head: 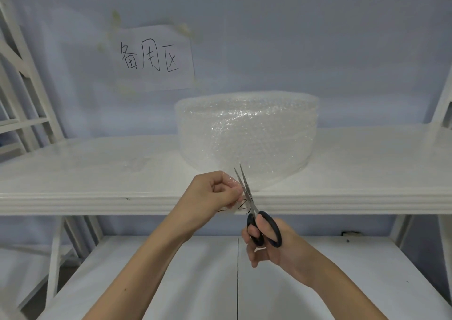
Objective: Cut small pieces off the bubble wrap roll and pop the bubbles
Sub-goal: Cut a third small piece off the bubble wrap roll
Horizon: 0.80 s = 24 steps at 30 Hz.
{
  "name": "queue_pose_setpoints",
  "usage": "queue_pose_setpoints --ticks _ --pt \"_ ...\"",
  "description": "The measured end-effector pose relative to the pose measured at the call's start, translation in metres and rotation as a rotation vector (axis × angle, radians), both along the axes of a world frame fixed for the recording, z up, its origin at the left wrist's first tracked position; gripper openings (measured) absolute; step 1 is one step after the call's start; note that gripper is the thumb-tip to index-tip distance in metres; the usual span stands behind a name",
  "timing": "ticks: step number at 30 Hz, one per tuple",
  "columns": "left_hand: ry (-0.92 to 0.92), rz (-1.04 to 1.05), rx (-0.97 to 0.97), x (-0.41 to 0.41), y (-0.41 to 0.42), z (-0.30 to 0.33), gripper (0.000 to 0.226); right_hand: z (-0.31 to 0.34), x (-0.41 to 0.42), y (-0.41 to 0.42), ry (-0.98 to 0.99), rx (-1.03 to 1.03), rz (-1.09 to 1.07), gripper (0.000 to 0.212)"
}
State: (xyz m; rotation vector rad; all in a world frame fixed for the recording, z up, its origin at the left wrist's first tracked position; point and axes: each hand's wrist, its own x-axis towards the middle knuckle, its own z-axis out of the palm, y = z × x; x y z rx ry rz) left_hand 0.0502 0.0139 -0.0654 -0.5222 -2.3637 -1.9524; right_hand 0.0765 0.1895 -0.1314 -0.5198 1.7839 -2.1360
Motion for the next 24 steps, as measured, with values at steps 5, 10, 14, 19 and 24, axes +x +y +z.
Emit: queue_pose_setpoints --ticks 5,10,14,19,24 --pt "0.009 -0.019 -0.03 0.001 -0.003 0.002 0.004 0.002 0.0 0.001 0.055 0.039 -0.019 0.034" --pt "0.014 -0.056 -0.087 0.003 -0.003 0.001 0.012 0.008 -0.002 0.001 0.039 0.049 0.0 0.042" --pt "0.02 -0.061 -0.125 0.004 -0.004 0.002 0.013 0.011 -0.004 0.001 0.063 0.069 -0.009 0.045" --pt "0.013 -0.087 -0.147 0.006 -0.008 0.006 0.008 0.012 -0.005 0.001 0.071 0.081 -0.02 0.042" --pt "-0.028 -0.013 -0.004 0.008 -0.011 0.014 0.031 0.013 0.0 -0.003 0.086 0.071 -0.042 0.037"
